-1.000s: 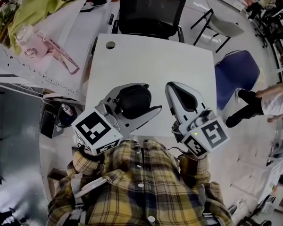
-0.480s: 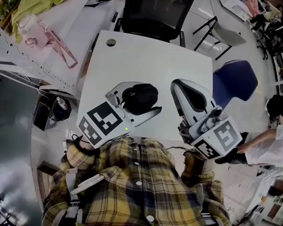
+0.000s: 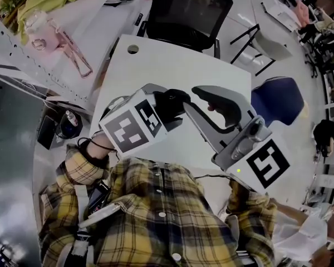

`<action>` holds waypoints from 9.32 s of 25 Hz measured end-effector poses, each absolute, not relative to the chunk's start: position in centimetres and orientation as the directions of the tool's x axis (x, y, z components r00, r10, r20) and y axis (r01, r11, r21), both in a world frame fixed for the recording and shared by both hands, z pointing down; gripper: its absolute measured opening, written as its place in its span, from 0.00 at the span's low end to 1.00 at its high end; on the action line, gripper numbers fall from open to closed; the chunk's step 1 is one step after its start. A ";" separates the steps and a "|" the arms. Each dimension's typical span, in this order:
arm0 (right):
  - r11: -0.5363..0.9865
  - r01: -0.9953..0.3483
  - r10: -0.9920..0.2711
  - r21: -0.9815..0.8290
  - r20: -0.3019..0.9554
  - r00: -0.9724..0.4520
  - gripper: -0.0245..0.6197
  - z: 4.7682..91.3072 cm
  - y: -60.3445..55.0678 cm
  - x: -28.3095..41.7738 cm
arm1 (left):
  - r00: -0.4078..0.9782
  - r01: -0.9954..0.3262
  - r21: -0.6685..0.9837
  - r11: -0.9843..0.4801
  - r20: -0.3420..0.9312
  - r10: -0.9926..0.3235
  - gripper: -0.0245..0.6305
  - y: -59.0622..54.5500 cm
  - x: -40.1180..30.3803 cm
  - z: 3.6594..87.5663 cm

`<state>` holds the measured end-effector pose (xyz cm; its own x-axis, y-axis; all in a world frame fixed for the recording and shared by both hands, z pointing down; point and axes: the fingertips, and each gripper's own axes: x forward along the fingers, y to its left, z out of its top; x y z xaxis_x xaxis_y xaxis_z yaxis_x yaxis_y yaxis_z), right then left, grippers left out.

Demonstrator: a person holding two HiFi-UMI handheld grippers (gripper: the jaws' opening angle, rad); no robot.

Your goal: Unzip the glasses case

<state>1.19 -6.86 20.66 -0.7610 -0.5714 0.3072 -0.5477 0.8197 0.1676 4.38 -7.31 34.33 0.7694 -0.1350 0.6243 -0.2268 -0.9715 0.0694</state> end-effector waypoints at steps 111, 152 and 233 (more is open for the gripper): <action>0.664 0.131 0.497 -0.736 0.304 -0.813 0.04 27.8 -0.8 0.6 | 0.318 0.507 0.423 -0.751 0.718 0.619 0.41 4.9 1.7 37.8; 0.852 0.180 0.426 -0.492 0.452 -0.784 0.04 27.8 1.3 2.1 | 0.343 0.534 0.585 -0.610 0.510 0.789 0.41 7.7 1.5 37.2; 0.989 -0.059 -0.026 -0.134 0.239 -0.971 0.04 23.2 0.0 5.8 | 0.721 0.609 0.522 -0.598 -0.678 0.143 0.41 -7.4 5.5 18.8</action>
